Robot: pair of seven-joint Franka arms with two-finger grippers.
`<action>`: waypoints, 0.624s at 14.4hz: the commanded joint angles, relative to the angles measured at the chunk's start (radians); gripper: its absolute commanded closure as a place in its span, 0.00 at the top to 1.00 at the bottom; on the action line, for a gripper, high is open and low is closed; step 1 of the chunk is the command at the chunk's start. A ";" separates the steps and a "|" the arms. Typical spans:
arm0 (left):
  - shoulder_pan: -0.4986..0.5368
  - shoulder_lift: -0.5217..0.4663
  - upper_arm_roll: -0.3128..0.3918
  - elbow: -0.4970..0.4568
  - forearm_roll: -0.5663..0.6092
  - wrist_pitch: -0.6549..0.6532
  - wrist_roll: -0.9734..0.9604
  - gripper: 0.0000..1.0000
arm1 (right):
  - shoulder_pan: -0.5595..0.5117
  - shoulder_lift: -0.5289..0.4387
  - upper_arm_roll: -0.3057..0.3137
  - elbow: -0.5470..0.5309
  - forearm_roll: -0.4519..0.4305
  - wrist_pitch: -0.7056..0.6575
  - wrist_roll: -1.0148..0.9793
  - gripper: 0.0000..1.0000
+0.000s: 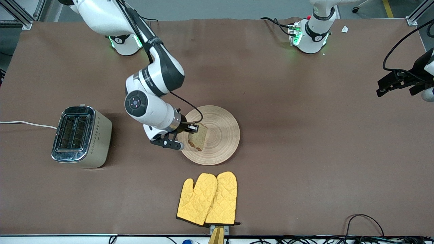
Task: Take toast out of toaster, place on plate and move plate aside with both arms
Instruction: 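Carry the bread slice with the right gripper over the wooden plate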
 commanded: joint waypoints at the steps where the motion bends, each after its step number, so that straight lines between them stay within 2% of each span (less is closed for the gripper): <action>1: -0.003 0.000 -0.008 0.006 0.016 -0.009 0.008 1.00 | 0.024 0.012 -0.009 -0.058 0.113 0.116 -0.022 0.06; 3: -0.003 0.002 -0.009 0.005 0.010 -0.009 0.005 1.00 | 0.010 0.012 -0.007 -0.101 0.131 0.125 -0.082 0.08; 5: -0.004 0.008 -0.009 0.005 0.004 -0.008 0.004 1.00 | 0.015 0.014 -0.004 -0.105 0.279 0.138 -0.118 0.10; 6: -0.004 0.015 -0.011 0.006 0.002 -0.008 0.004 1.00 | 0.009 0.015 -0.004 -0.114 0.328 0.142 -0.186 0.14; 7: -0.004 0.017 -0.011 0.006 0.002 -0.008 0.004 1.00 | -0.002 0.015 -0.005 -0.132 0.338 0.139 -0.239 0.24; 8: -0.003 0.017 -0.012 0.006 0.000 -0.006 0.002 1.00 | -0.017 0.015 -0.005 -0.138 0.338 0.130 -0.260 0.42; 9: -0.001 0.017 -0.012 0.008 0.000 -0.006 0.004 1.00 | -0.024 0.014 -0.008 -0.140 0.334 0.118 -0.257 0.65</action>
